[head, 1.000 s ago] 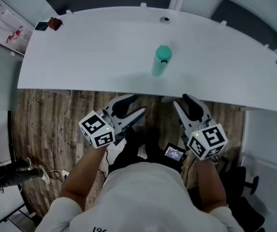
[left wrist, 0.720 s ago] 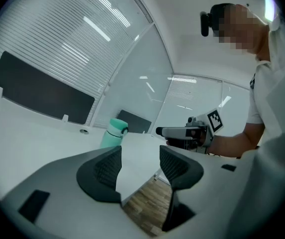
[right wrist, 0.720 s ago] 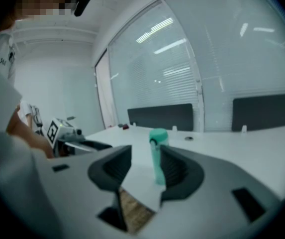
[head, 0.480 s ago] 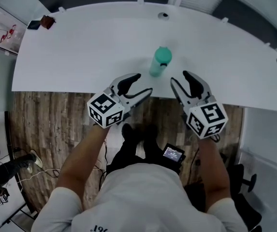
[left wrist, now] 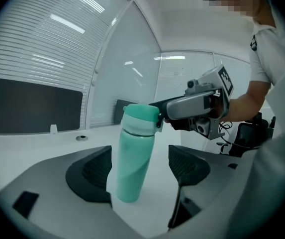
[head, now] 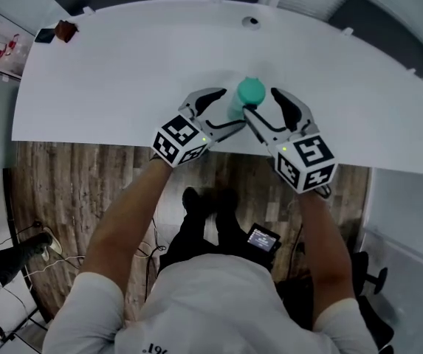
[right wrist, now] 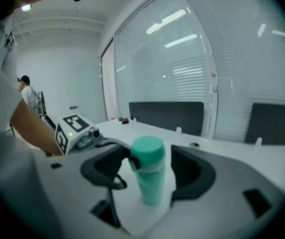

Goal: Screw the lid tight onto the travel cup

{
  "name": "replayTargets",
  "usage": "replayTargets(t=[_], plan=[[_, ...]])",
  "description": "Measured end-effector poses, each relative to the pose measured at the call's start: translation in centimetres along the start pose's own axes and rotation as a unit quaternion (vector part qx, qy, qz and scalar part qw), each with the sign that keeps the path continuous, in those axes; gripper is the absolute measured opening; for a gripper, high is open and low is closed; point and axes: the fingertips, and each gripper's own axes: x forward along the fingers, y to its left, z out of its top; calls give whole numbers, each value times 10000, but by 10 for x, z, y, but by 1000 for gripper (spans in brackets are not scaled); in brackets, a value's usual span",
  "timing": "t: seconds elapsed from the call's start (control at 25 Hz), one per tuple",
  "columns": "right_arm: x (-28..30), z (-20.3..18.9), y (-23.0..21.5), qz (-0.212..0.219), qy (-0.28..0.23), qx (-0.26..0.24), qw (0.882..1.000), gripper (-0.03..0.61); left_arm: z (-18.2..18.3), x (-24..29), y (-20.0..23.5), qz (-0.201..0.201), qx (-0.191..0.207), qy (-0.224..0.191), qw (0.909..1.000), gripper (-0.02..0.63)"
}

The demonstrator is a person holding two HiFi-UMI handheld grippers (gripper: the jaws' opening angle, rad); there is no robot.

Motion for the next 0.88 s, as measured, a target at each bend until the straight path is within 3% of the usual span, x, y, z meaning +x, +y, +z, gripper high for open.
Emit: replayTargets(t=[0.36,0.56,0.68,0.88], plan=[[33,-1,0,90,240,-247,9994,302,-11,37,6,-473,435,537,9965,364],[39,-2,-1,164,387,-300,9987,302,-15,44,9,-526,419,646,9956,364],[42,-3,-2,63,487,-384,9981,302,-15,47,16,-237,216,571,9979,358],[44,-8,-3,-131,704,-587,9957,302,-16,46,20,632,-161,452,9968,330]])
